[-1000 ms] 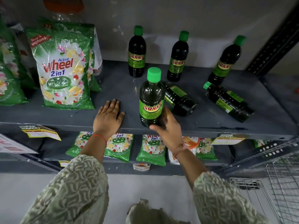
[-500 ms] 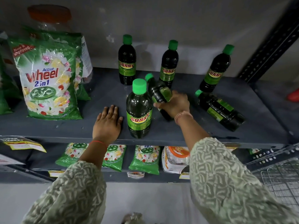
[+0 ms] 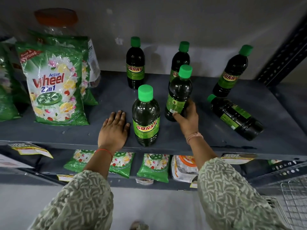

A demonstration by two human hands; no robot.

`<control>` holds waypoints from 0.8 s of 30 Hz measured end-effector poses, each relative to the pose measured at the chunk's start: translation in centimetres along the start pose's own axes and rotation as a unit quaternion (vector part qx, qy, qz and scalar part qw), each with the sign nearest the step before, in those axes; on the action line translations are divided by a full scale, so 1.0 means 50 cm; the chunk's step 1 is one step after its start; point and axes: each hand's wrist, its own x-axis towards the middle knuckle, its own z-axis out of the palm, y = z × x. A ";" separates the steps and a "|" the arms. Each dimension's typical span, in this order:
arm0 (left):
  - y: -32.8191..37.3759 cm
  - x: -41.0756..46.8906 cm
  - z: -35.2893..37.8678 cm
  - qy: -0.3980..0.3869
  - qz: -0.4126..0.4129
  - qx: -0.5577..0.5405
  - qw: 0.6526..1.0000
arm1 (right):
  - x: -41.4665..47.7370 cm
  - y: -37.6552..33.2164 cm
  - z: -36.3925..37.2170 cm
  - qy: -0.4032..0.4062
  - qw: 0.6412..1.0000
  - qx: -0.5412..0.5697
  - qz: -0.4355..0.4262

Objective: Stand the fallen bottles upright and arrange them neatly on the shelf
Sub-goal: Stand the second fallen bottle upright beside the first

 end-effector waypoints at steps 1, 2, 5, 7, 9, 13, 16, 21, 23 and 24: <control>0.001 0.000 -0.001 -0.001 0.000 -0.001 1.000 | -0.003 -0.004 0.002 -0.005 1.000 -0.003 0.002; 0.002 0.000 -0.001 -0.002 0.000 -0.002 1.000 | -0.001 -0.003 0.007 0.001 1.000 -0.023 0.003; 0.001 0.000 -0.001 -0.001 -0.001 -0.004 1.000 | 0.001 -0.009 0.015 0.014 0.993 -0.118 -0.011; 0.000 0.000 0.000 -0.003 0.000 -0.004 1.000 | 0.007 -0.004 0.007 0.005 0.997 -0.082 0.007; -0.001 -0.001 0.000 -0.004 -0.001 -0.005 1.000 | 0.014 -0.003 -0.010 -0.009 0.998 -0.058 0.033; -0.001 0.001 0.001 -0.002 0.001 -0.006 1.000 | 0.036 0.021 -0.046 -0.111 0.992 -0.020 0.063; -0.002 0.002 0.003 -0.002 -0.002 -0.008 1.000 | 0.041 0.028 -0.053 -0.147 0.986 -0.015 0.076; -0.003 0.005 0.003 -0.001 0.000 -0.006 1.000 | 0.020 -0.003 0.007 -0.014 0.992 -0.123 0.026; -0.003 0.003 0.002 -0.001 -0.001 -0.003 1.000 | 0.014 -0.006 0.013 0.008 0.994 -0.109 0.033; -0.003 0.003 0.002 0.000 0.000 -0.002 1.000 | 0.011 -0.011 0.008 0.007 0.994 -0.103 0.043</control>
